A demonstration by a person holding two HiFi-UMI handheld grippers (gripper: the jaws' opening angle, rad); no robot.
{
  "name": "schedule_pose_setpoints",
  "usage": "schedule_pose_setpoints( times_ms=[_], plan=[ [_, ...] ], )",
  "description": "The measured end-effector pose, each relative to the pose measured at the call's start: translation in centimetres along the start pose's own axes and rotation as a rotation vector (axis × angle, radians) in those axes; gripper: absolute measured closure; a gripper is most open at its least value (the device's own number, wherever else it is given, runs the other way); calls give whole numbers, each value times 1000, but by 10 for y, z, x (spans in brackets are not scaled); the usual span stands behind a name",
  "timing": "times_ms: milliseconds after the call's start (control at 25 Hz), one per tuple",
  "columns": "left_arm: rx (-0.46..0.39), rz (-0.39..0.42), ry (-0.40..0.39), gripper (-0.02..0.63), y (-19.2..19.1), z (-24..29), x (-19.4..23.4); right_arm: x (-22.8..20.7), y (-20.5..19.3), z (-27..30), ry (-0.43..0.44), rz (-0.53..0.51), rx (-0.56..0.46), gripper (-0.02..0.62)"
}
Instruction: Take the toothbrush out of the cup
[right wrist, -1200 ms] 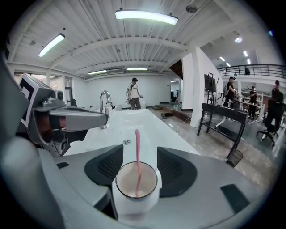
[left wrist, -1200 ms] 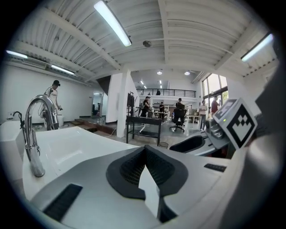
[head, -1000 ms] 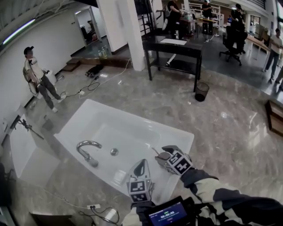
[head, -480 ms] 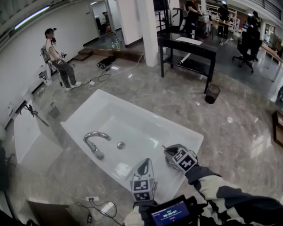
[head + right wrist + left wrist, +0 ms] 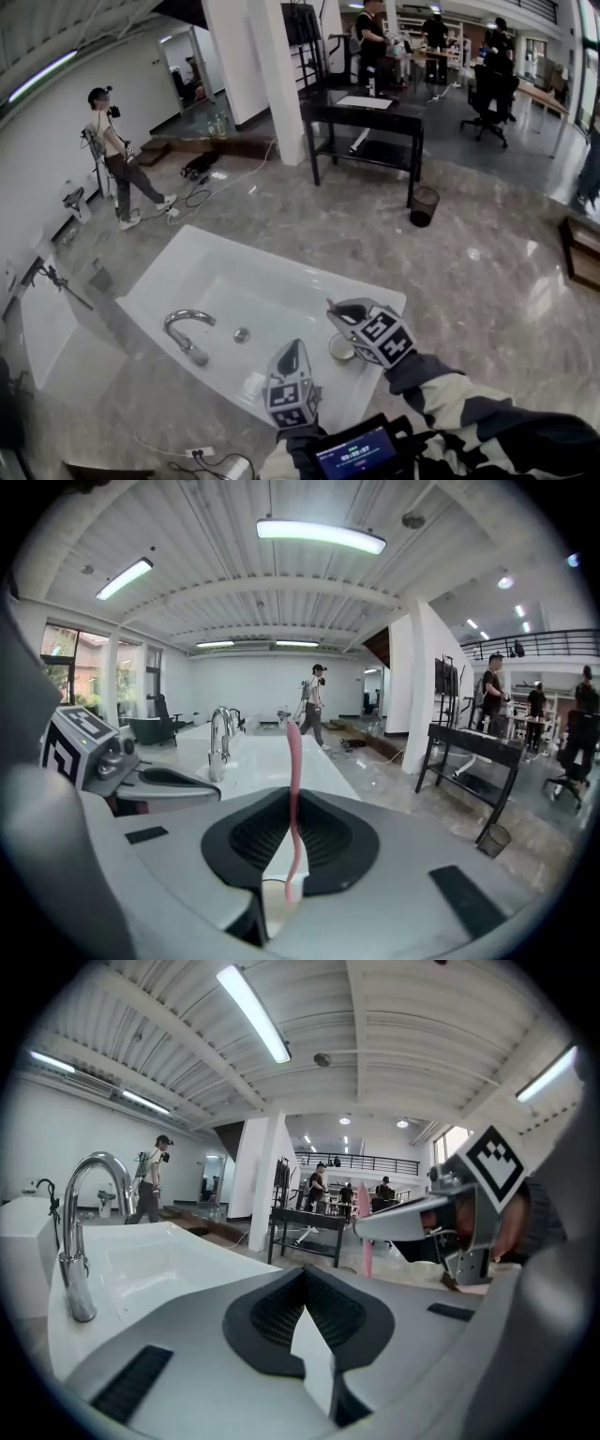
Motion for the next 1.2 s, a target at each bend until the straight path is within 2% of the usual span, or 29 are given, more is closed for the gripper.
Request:
schedule_pose_setpoints(
  times_ms=[200,320,600,880,1200],
  plan=[
    [-52,25,-42,601,21,3,-16,4,-1,-24,-41,-8,-26,565],
    [-62,42,-52,601,23,3,-20,3,-11,-38,-26,34,-29,565],
    [-14,33,-47,601,0,-17,-14,28,-51,-54,21,126,0,565],
    [-7,26,-27,601,-11,-38,-9,71,-102,-23,115,170,107,563],
    [24,21,-15,601,-23,-54,3,94,-119,27,126,171,175,563]
  ],
)
Point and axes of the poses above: the fingertips, and each gripper's own axes: z forward along the fingers, x to its left, y out of its top, the point moved 8 cm from there along -z, backward along the fingers, and after that the axes turned 1 degree about y, right-handed, at the moved point
